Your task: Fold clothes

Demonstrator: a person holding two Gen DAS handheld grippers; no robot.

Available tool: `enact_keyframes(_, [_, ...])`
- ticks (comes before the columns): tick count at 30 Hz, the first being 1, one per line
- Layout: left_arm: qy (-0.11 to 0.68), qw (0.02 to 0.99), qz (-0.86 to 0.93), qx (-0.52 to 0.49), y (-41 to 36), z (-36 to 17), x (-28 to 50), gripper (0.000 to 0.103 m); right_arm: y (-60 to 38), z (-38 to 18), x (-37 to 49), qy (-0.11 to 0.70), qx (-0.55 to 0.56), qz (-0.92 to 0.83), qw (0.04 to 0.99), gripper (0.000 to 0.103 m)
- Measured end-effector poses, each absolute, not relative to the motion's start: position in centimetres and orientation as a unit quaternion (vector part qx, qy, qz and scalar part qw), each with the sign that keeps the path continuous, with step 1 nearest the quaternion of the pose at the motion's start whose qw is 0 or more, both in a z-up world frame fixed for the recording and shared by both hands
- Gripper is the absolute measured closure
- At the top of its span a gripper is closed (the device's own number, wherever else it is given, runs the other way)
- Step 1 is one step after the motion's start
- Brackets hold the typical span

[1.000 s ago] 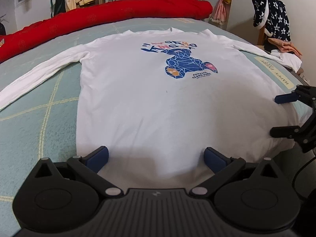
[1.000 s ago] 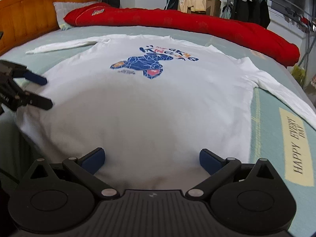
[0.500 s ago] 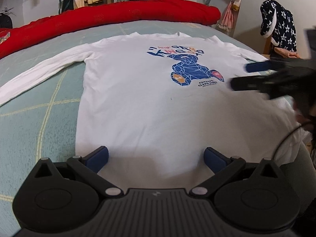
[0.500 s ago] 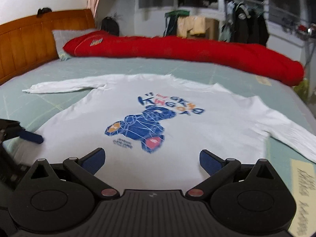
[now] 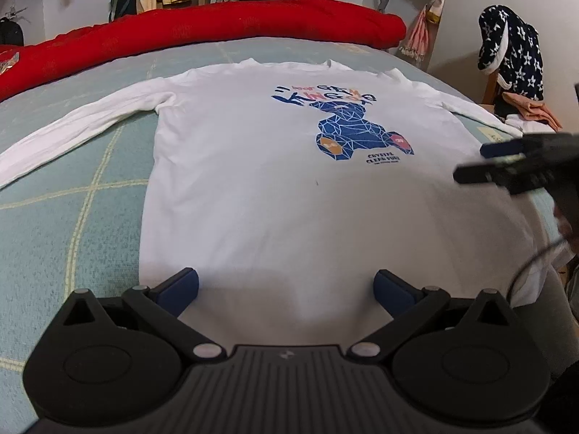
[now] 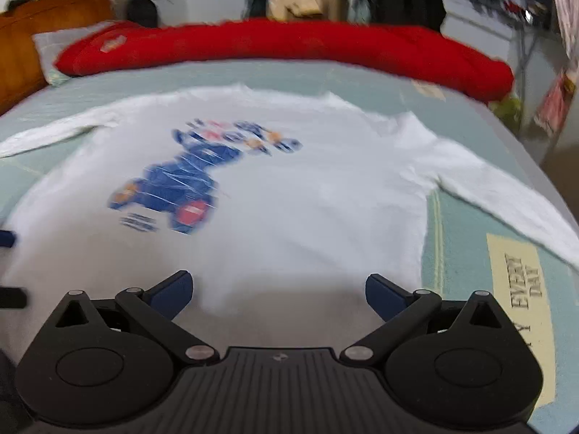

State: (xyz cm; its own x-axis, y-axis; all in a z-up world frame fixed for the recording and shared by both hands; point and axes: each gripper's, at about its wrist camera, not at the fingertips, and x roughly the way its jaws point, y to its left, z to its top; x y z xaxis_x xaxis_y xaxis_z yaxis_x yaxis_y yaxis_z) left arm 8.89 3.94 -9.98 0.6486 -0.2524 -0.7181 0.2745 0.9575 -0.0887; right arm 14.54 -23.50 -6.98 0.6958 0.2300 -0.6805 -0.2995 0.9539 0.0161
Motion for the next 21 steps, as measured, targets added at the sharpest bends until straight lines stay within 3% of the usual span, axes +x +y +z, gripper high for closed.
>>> enact_keyframes(9, [0.349, 0.924, -0.159, 0.013, 4.1, -7.0, 12.7, 0.001, -21.2, -9.3, 13.4, 0.370, -0.081, 0.169, 0.910, 0.000])
enact_keyframes(15, [0.385, 0.916, -0.107, -0.041, 6.1, -10.1, 18.2, 0.001, -21.4, -9.0, 12.8, 0.369, -0.079, 0.169, 0.911, 0.000])
enact_keyframes(21, [0.366, 0.921, -0.121, -0.053, 7.1, -7.6, 17.6, 0.001, -21.6, -9.3, 13.1, 0.367, -0.075, 0.177, 0.910, 0.000])
